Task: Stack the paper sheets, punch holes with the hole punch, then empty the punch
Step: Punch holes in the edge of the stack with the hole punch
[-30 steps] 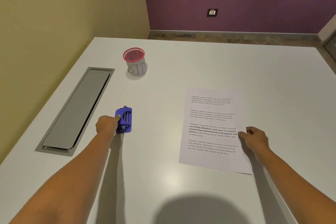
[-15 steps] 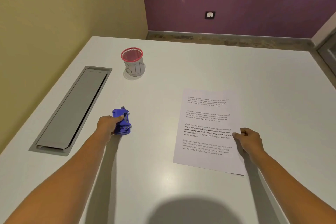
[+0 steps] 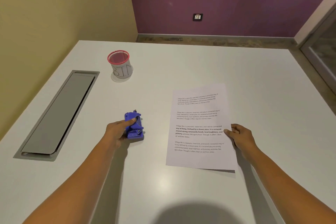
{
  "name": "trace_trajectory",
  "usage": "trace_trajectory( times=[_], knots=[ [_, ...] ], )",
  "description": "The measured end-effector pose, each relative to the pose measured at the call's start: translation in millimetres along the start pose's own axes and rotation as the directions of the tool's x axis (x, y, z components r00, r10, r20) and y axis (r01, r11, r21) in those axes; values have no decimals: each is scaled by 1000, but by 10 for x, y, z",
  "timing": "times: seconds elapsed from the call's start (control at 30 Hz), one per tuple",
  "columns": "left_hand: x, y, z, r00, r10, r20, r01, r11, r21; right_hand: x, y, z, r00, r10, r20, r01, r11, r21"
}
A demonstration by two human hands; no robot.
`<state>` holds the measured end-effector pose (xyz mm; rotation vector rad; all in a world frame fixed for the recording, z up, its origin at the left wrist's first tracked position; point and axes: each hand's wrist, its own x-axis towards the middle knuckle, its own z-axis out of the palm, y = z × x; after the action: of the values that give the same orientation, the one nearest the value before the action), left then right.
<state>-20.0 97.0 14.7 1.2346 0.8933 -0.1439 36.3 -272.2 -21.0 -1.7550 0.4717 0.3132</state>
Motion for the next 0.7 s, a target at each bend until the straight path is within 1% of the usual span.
trace_trajectory(
  times=[0.17,0.33,0.43,0.6,0.7],
  knots=[
    [24,-109,336,998,-11,61,10,1000,9,1,31,-180,998,46,52,-51,992,116],
    [66,-253,599,988,-10,156,17,999,-43,21,68,-341,995,44,86,-58,983,171],
    [84,-312,725,980,8,197,1,999,-47,18,60,-405,993,39,111,-65,969,237],
    [109,-333,908,945,-14,326,56,991,-120,12,39,-479,990,16,138,-59,948,314],
    [116,-345,997,929,-13,371,71,987,-142,29,54,-517,990,9,139,-55,943,330]
  ],
)
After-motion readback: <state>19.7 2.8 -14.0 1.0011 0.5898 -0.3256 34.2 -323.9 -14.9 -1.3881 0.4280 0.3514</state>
